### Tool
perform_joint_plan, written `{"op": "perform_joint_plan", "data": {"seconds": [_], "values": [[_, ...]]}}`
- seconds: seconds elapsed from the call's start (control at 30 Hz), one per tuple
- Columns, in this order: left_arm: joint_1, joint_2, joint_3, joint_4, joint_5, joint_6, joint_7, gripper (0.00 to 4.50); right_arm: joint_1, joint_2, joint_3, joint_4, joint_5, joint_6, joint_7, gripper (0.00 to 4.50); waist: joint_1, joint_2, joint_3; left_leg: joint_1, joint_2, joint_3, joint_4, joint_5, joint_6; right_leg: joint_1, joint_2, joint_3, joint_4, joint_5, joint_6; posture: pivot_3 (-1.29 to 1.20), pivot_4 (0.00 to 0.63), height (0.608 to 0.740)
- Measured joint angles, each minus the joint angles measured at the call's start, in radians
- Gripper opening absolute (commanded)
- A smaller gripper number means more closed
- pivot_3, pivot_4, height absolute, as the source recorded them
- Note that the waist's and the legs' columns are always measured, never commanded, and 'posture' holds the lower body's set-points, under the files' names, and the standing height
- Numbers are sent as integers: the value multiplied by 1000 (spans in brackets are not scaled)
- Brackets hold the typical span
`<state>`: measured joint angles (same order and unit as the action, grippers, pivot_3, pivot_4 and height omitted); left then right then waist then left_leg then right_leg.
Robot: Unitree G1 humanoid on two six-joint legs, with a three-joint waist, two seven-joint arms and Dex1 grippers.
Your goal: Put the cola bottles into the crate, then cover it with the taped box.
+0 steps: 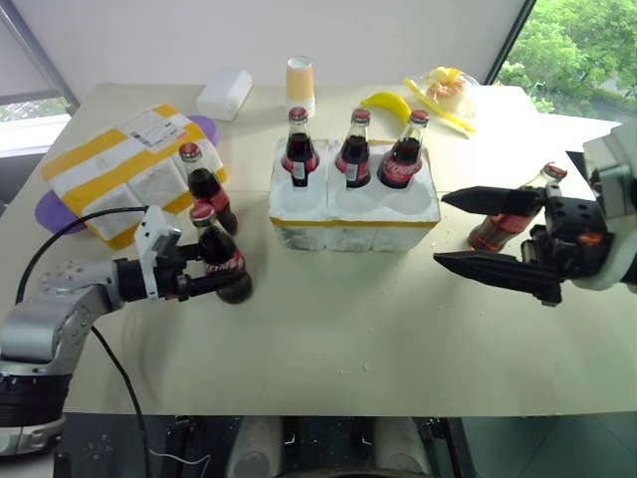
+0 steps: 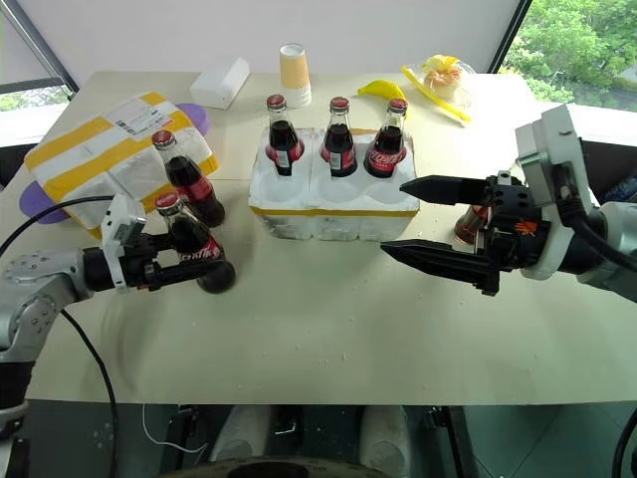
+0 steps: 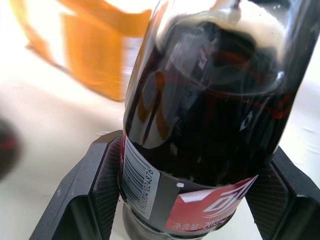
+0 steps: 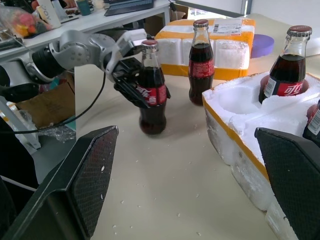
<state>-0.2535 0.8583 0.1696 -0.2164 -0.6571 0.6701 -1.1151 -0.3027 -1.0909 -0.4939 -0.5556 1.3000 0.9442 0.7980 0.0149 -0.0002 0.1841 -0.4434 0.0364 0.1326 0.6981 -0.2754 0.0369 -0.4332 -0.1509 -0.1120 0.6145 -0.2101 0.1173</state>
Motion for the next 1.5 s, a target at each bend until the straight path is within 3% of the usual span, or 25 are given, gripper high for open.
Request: {"op": "perform_joint_plan", "data": {"seconds": [0.17,0.27,0.47,0.7,1.07,1.3,1.5], "values": [[-204,49,-9,-34,-50,59,-45,2795,12,5,8,-1,-14,-16,7,4500,1,-1,0,0,-3,-1,1,-1,1,2,-1,0,-1,0,0,0,150,740],[-366,27,-80,-34,-81,110,-73,2795,36,15,7,-3,-34,-32,15,4500,1,-2,1,0,-4,0,1,0,1,2,0,0,-1,0,1,0,150,740],[-606,-152,-239,23,-58,151,-22,2795,85,34,-3,-11,-65,-57,15,4500,0,-3,1,1,-5,0,2,0,1,4,0,0,-1,1,2,0,150,740],[-809,-381,-362,320,123,97,97,2795,162,61,-38,-43,-94,-81,-5,4500,0,-4,2,1,-5,-1,2,0,1,4,1,0,-1,0,2,0,150,740],[-979,-522,-386,682,279,-96,51,2795,267,97,-92,-85,-114,-119,-33,4500,1,-5,2,0,-5,-1,2,0,1,3,0,0,-1,0,3,0,150,740],[-984,-577,-411,841,380,-197,2,2795,316,129,-112,-91,-141,-149,-39,4500,3,-6,3,0,-5,-1,2,0,2,3,0,0,-1,0,3,0,150,740],[-950,-607,-436,865,446,-246,-22,2795,321,130,-104,-90,-166,-171,-36,4500,0,-6,3,0,-4,-2,2,0,2,2,0,0,-1,0,3,0,150,740]]}}
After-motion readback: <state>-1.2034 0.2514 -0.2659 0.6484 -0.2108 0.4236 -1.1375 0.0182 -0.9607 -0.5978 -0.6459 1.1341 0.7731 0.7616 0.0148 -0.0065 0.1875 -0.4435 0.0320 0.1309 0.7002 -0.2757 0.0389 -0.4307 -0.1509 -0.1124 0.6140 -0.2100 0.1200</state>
